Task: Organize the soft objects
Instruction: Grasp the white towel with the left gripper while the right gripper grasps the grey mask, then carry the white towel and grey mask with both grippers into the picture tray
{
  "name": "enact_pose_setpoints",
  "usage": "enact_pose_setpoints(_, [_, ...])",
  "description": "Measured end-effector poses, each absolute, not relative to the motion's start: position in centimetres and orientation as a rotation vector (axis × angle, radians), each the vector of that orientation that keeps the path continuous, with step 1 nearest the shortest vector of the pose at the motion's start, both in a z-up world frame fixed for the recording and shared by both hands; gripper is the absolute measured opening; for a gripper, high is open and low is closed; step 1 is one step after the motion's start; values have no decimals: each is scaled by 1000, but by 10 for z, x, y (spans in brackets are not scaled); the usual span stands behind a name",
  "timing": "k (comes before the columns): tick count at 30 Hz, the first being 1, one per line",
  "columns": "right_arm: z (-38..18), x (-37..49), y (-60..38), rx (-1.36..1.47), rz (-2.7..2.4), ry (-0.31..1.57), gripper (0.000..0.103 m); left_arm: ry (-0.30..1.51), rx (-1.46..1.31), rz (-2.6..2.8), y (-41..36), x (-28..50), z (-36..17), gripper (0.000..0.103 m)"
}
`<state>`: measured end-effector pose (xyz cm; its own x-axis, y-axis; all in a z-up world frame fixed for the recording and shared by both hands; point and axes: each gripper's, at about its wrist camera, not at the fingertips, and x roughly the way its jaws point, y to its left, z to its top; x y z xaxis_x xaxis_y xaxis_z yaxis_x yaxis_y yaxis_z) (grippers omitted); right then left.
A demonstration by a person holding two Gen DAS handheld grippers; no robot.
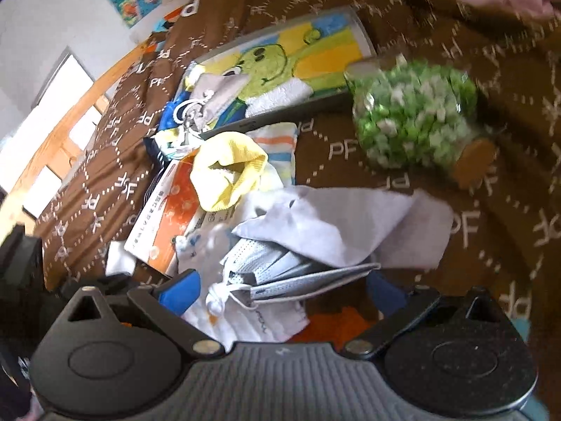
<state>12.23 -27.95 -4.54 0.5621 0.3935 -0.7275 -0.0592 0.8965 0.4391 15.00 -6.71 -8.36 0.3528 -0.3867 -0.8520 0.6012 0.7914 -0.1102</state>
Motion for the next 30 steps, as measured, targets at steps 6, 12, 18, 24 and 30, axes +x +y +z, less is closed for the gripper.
enact_pose_setpoints(6, [-60, 130, -286, 512, 240, 980, 89, 1031, 189, -644, -64, 154, -83, 71])
enact_pose_setpoints(12, [-58, 129, -288, 529, 230, 952, 76, 1039, 45, -599, -49, 165, -75, 43])
enact_pose_setpoints(18, [-55, 129, -291, 530, 202, 927, 56, 1035, -106, -566, -33, 174, -69, 19])
enact_pose_setpoints(24, [-50, 127, -289, 522, 211, 913, 34, 948, -117, -565, -32, 169, -54, 14])
enact_pose_setpoints(30, [-40, 119, -293, 517, 171, 898, 20, 853, -122, -552, -30, 162, -36, 14])
